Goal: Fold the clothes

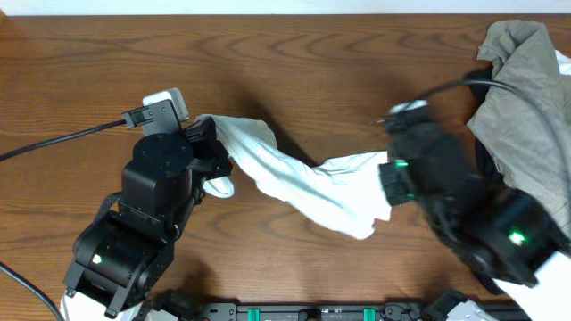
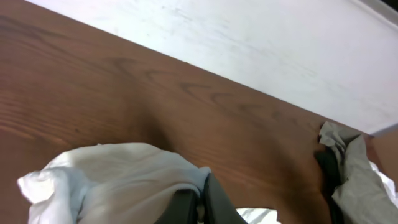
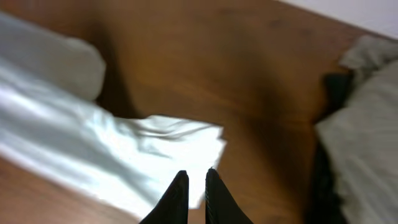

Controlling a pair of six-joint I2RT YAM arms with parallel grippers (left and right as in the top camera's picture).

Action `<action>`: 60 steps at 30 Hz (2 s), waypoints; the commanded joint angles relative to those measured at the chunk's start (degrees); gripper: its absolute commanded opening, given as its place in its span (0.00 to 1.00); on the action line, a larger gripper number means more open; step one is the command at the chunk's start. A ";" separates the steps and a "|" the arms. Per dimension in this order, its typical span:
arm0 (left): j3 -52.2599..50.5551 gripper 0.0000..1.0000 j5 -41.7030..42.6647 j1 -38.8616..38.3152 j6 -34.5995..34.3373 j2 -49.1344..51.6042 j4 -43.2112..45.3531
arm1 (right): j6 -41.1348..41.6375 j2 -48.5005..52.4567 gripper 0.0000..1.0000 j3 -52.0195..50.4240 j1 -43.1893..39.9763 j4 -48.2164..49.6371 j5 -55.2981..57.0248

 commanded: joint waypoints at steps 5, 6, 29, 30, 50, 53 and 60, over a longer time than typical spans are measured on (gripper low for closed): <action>1.81 0.06 -1.77 0.20 1.18 0.63 -2.25 | -7.54 6.01 0.11 -2.36 -6.62 -0.48 -15.58; 1.81 0.06 -1.77 0.20 1.18 0.90 -2.34 | -8.74 7.26 0.13 -2.95 -6.05 -0.48 -18.62; 1.81 0.11 -1.79 0.20 1.16 1.64 -1.64 | -1.70 30.10 0.40 -22.58 20.02 33.33 -16.24; 1.81 0.11 -1.79 0.20 1.16 1.64 -1.66 | -1.70 30.86 0.39 -22.58 20.44 33.68 -16.28; 1.75 0.12 -1.75 0.20 1.11 4.96 -10.62 | -5.46 32.65 0.43 -22.58 27.98 31.12 -16.52; 1.75 0.12 -1.75 0.20 1.14 5.01 -10.86 | -7.10 34.21 0.42 -22.58 27.93 31.04 -15.72; 1.75 0.13 -1.77 0.20 1.14 5.01 -12.44 | -9.77 39.15 0.41 -22.49 27.78 31.98 -15.58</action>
